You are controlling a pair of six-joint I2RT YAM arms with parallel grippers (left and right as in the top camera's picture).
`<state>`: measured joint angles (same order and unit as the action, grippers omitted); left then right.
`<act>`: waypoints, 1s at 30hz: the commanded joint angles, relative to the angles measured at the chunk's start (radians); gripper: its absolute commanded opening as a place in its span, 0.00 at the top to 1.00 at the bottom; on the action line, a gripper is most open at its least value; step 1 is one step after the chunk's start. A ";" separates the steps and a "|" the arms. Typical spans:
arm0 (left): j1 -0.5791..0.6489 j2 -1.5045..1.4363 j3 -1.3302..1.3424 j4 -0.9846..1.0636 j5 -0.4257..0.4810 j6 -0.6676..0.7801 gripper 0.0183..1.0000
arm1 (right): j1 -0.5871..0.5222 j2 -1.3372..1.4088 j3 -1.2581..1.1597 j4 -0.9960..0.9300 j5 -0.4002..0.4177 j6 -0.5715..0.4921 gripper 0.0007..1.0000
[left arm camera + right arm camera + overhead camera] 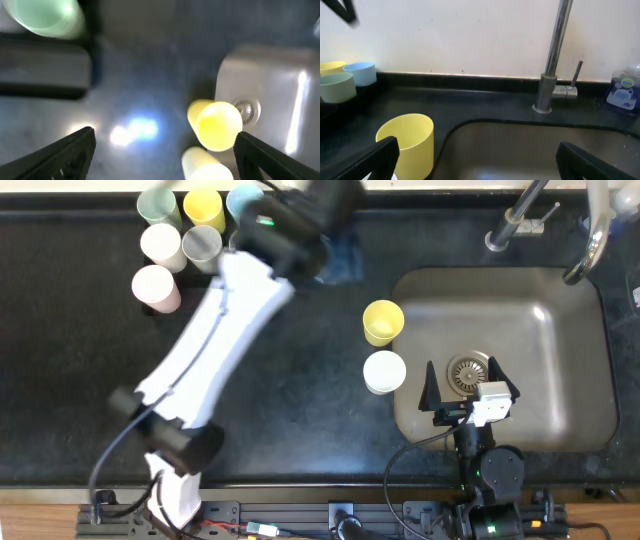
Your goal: Store Cups
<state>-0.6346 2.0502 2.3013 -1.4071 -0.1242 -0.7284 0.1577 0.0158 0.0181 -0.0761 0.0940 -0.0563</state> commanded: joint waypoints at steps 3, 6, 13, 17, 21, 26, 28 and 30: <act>-0.074 0.133 0.029 -0.017 0.036 -0.119 0.09 | -0.001 -0.006 -0.013 0.005 0.003 -0.003 0.00; -0.091 0.189 0.028 -0.017 0.063 -0.118 0.09 | -0.001 -0.006 -0.013 0.005 0.003 -0.003 0.00; -0.121 0.278 0.022 -0.013 0.107 -0.119 0.08 | -0.001 -0.006 -0.013 0.005 0.003 -0.003 0.00; -0.126 0.300 0.020 -0.012 0.109 -0.119 0.09 | -0.001 -0.006 -0.013 0.005 0.003 -0.003 0.00; -0.135 0.332 0.019 0.016 0.106 -0.118 0.39 | -0.001 -0.006 -0.013 0.005 0.003 -0.003 0.00; -0.135 0.333 0.019 0.039 0.085 -0.118 0.80 | -0.001 -0.006 -0.013 0.005 0.003 -0.003 0.00; -0.135 0.333 0.010 0.058 0.079 -0.118 0.81 | -0.001 -0.006 -0.013 0.005 0.003 -0.003 0.00; -0.135 0.335 0.008 0.065 0.077 -0.118 0.84 | -0.001 -0.006 -0.013 0.005 0.003 -0.004 0.00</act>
<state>-0.7597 2.3726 2.3028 -1.3502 -0.0299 -0.8391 0.1577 0.0158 0.0181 -0.0765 0.0937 -0.0563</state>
